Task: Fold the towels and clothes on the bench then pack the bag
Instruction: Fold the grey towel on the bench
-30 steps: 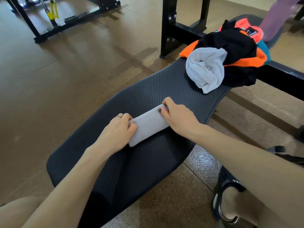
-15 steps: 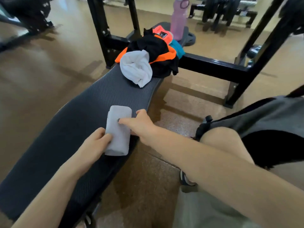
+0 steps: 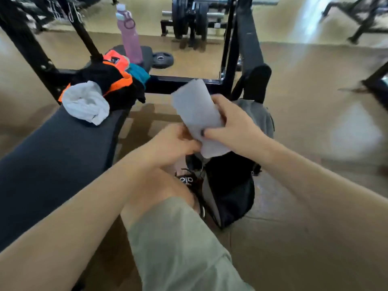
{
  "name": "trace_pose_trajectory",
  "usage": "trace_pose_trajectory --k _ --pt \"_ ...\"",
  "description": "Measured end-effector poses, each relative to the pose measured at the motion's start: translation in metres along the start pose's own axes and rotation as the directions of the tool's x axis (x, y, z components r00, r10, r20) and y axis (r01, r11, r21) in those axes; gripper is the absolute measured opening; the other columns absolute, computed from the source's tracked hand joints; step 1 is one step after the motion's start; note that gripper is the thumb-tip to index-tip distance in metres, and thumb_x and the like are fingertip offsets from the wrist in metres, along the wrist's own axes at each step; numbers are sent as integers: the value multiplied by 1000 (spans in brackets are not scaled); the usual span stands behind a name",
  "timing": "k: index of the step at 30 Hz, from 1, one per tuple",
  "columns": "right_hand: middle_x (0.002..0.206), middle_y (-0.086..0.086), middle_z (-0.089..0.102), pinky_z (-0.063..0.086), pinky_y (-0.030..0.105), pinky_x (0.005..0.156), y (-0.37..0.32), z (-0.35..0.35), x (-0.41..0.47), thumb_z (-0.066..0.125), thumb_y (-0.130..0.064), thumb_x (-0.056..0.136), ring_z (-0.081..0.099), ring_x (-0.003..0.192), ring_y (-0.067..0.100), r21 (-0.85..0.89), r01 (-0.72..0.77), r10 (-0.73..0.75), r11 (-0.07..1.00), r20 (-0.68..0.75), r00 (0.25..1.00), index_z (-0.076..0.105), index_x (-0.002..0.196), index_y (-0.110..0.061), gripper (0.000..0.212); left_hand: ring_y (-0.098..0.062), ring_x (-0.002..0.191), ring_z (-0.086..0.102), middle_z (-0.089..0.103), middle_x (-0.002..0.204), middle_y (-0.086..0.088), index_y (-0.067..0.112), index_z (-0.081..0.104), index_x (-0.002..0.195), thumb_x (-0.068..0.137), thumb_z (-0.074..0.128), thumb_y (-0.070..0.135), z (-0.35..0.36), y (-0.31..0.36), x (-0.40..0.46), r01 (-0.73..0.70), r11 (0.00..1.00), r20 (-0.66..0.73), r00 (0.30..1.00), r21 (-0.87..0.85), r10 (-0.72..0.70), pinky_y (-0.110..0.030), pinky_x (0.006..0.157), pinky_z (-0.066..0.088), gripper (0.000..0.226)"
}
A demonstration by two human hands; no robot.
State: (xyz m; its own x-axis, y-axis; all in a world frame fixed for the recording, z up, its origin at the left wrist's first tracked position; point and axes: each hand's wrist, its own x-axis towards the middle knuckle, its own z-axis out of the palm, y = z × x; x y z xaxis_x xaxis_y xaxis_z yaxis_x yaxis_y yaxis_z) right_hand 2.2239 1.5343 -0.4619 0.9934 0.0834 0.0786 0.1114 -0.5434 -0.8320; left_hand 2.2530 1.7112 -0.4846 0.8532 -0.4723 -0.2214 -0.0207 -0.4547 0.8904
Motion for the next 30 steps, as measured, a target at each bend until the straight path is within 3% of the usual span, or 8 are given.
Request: trace_pose_trajectory --k 3,5,7,10,16,22,28,30 --pt "102 -3 65 54 37 73 76 1 -43 66 -18 80 63 90 17 -245 -6 17 970 43 999 49 131 -27 54 -28 102 64 69 105 -8 11 62 95 92 62 33 40 -28 30 -43 781 215 969 623 -118 -37 86 53 22" --pt "108 2 61 54 45 72 131 9 -61 62 -18 82 60 96 27 -444 -51 90 895 67 994 45 135 -26 56 -34 108 62 62 116 -11 14 59 116 95 56 31 61 -55 45 -72 640 218 964 765 -153 -41 86 53 27" --pt "111 8 59 53 44 73 178 21 -63 61 -14 82 58 101 35 -634 -74 150 770 66 986 47 138 -22 59 -36 113 59 49 135 -11 28 41 144 97 52 29 77 -78 56 -71 614 197 970 786 -140 -46 84 55 48" --pt "117 13 61 50 45 80 221 44 -41 63 -10 77 57 103 40 -769 -26 136 638 79 988 51 139 -20 64 -33 110 56 32 151 -10 46 13 156 102 49 25 95 -92 75 -67 611 142 987 789 -74 -38 65 51 69" --pt "144 12 46 38 49 105 254 86 33 45 -19 100 40 133 36 -911 27 300 412 163 940 36 149 -24 50 -34 114 55 42 146 -12 26 10 161 100 50 23 92 -94 107 -34 455 -21 993 890 115 -43 69 48 73" --pt "149 14 45 37 43 107 292 114 37 35 -19 107 43 136 35 -941 -7 516 337 179 838 38 151 -14 44 -30 123 54 42 151 -2 37 16 159 97 48 20 70 -103 114 -84 665 10 993 742 114 -43 82 53 71" --pt "147 14 43 20 48 119 267 124 22 55 -17 93 38 137 38 -923 58 464 380 244 852 39 146 -18 55 -22 118 55 39 147 9 49 14 156 99 47 20 53 -96 103 -118 684 96 993 720 70 -40 81 54 73" --pt "145 11 47 27 42 114 233 125 18 51 -16 96 40 136 34 -898 64 463 436 285 840 44 143 -18 47 -21 116 56 39 149 7 48 17 156 101 48 22 40 -88 91 -137 671 149 988 728 39 -40 84 53 68"
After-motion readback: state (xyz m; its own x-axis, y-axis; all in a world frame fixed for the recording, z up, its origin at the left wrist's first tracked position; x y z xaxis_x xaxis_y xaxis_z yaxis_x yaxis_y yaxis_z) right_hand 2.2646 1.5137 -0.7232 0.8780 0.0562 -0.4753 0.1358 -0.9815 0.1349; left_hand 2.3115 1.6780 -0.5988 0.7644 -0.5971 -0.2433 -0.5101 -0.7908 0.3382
